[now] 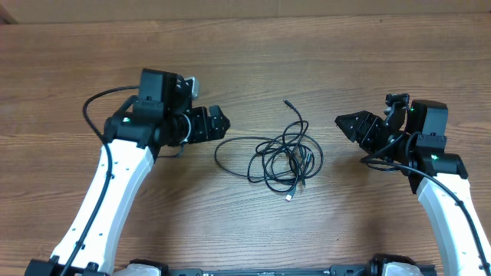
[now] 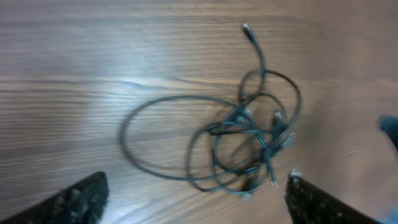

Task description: Untangle cables

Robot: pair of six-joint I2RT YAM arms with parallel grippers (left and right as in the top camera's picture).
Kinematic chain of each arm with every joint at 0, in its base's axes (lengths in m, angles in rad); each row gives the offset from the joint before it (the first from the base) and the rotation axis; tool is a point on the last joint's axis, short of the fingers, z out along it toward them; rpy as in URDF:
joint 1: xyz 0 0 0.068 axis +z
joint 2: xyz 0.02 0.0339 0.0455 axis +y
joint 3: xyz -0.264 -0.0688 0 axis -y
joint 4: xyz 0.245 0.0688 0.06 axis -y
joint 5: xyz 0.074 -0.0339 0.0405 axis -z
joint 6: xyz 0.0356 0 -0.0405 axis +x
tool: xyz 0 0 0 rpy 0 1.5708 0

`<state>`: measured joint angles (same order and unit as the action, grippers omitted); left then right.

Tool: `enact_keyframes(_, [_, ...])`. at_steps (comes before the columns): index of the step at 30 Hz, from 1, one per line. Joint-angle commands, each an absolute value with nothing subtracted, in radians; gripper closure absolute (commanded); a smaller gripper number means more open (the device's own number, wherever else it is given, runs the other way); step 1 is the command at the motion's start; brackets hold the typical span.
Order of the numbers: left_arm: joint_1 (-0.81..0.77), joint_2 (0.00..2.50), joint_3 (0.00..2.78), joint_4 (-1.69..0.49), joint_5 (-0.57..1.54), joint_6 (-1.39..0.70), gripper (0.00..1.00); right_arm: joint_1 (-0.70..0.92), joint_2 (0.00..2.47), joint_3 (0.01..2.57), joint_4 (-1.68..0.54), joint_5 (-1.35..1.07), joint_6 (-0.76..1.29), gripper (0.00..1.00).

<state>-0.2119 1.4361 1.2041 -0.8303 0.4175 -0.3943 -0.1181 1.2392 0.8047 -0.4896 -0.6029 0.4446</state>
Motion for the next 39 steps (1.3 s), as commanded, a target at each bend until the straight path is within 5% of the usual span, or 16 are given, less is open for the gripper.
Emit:
enact_keyframes(1, [-0.273,1.501,1.214,-0.798,0.514,-0.513,0.15,-0.117,1.235,0.820,-0.489,-0.595,0.440,0.35])
enact_keyframes(5, [-0.356,1.597,1.214,-0.701,0.516,-0.764,0.05,-0.117,1.235,0.820,-0.505,-0.595,0.440,0.34])
enact_keyframes(11, [-0.441,1.732,1.214,-0.598,0.559,-1.169,0.20,-0.117,1.235,0.820,-0.533,-0.591,0.440,0.34])
enact_keyframes(16, [-0.479,1.821,1.214,-0.539,0.566,-1.401,0.17,-0.117,1.235,0.820,-0.545,-0.591,0.440,0.34])
enact_keyframes(20, [-0.488,1.884,1.214,-0.472,0.596,-1.483,0.43,-0.117,1.235,0.820,-0.553,-0.591,0.440,0.33])
enact_keyframes(22, [-0.491,1.907,1.214,-0.447,0.601,-1.484,0.70,-0.117,1.235,0.820,-0.556,-0.591,0.440,0.33])
enact_keyframes(23, [-0.491,1.913,1.214,-0.439,0.593,-1.474,0.96,-0.117,1.235,0.820,-0.557,-0.591,0.440,0.33])
enact_keyframes(39, [-0.389,1.675,1.286,-0.311,0.733,-0.751,0.96,-0.084,1.235,0.820,-0.607,-0.699,0.440,0.33])
